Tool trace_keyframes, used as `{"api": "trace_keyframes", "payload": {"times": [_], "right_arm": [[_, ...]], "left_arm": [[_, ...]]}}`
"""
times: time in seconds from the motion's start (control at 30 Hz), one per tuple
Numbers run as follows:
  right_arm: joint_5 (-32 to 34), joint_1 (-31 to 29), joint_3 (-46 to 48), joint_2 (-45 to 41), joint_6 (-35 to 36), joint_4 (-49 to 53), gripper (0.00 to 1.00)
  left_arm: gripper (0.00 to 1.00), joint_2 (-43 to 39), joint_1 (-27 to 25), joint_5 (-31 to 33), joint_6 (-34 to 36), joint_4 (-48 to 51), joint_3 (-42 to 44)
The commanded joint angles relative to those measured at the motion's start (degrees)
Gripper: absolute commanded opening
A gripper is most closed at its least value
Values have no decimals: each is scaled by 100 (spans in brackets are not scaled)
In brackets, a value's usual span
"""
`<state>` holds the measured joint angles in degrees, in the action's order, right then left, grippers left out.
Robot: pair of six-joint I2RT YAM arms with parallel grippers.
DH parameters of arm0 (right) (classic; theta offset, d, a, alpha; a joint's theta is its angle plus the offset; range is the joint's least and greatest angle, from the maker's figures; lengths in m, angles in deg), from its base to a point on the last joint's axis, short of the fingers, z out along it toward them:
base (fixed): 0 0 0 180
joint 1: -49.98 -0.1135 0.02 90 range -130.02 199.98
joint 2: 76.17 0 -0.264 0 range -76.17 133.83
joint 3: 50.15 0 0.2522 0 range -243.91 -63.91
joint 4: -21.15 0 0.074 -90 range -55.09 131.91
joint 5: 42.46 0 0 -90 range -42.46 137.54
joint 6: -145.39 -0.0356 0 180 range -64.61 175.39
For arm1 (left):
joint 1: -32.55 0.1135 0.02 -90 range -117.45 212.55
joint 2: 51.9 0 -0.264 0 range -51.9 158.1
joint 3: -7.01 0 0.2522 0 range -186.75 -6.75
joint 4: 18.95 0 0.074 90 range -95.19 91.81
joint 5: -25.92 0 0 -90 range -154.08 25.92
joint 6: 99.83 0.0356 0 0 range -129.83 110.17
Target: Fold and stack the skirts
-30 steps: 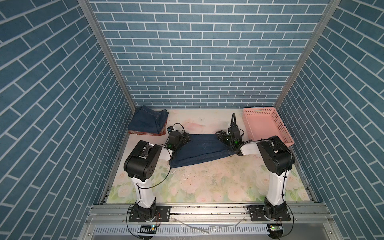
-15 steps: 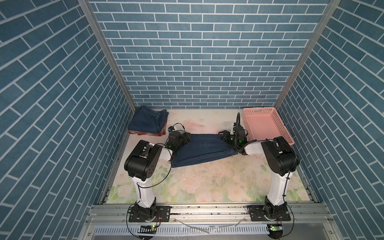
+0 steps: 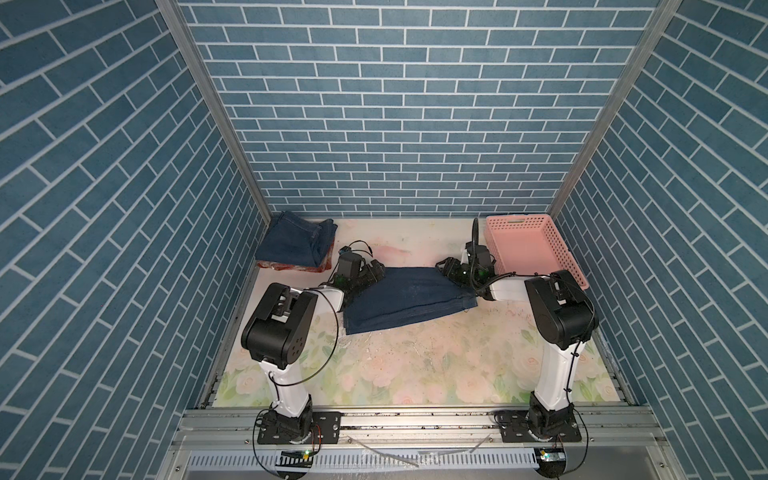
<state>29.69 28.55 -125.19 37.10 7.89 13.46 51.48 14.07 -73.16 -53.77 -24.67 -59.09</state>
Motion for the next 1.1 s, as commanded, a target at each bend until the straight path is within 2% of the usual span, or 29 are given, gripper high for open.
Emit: {"api": "trace_keyframes", "payload": {"times": [0.0, 0.07, 0.2, 0.43, 0.67, 0.87, 1.07], "right_arm": [[6, 141, -537, -216, 495, 830, 69], [-83, 135, -712, -412, 674, 1107, 72], [-221, 139, -754, -692, 846, 1406, 73], [-465, 130, -500, -868, 778, 1341, 72], [-162, 141, -315, -991, 1019, 1625, 71], [405, 166, -176, -835, 1259, 1872, 70], [536, 247, -87, -481, 1268, 1884, 68]], "left_arm": [[99, -386, 56, 3, 534, 1433, -569], [100, -541, 56, 46, 739, 1933, -803], [100, -646, 55, 130, 1070, 2234, -932], [100, -57, 20, -388, 1199, 1549, -1271], [100, 784, 126, -232, 1443, 1344, -1597], [99, 1056, 255, -312, 1310, 955, -1253], [98, 1124, 445, -630, 1005, 588, -873]]}}
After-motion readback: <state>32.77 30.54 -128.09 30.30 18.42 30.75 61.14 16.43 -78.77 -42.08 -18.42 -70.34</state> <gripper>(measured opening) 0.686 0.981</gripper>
